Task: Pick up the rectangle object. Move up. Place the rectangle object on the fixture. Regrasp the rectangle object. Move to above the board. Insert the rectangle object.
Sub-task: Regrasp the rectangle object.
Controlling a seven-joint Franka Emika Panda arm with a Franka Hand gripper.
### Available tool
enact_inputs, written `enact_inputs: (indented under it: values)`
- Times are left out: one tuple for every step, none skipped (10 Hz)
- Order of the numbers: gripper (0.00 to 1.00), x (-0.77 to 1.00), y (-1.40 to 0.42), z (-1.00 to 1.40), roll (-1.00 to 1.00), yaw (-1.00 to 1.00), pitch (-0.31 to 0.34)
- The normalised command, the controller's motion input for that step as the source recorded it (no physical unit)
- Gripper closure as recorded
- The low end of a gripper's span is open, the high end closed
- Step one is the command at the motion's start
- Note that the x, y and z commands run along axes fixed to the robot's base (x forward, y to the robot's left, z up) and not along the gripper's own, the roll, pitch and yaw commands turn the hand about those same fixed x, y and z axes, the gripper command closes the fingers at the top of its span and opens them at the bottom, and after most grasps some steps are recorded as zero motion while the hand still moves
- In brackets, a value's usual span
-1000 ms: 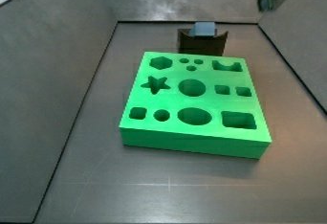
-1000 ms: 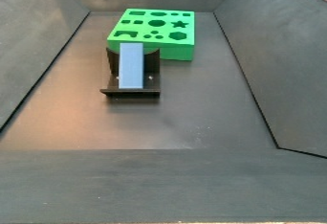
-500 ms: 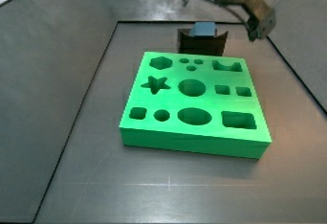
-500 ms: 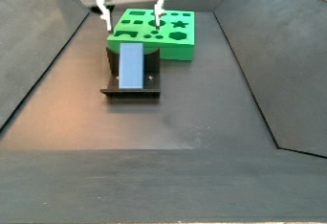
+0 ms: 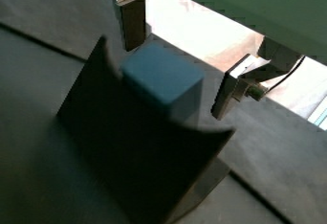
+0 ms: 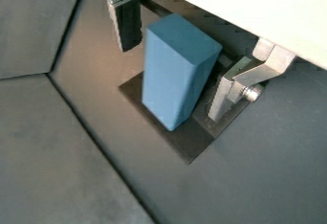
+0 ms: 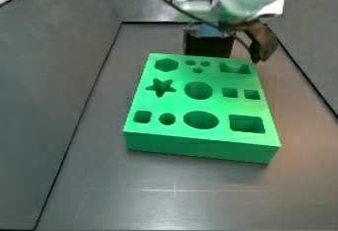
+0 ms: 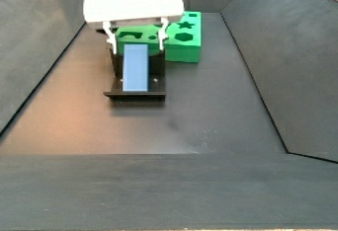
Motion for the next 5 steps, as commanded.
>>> enact_inputs:
  values:
    - [0.0, 0.08, 0.01, -0.45, 0.07, -0.01, -0.044]
    - [0.0, 0.06, 0.0, -0.36, 0.07, -0.03, -0.031]
    - [0.0, 0.06, 0.0, -0.36, 0.08, -0.03, -0.026]
    - [0.0, 0.05, 0.0, -0.36, 0.08, -0.03, -0.024]
    - [0.0, 0.05, 0.0, -0.36, 0.08, -0.03, -0.021]
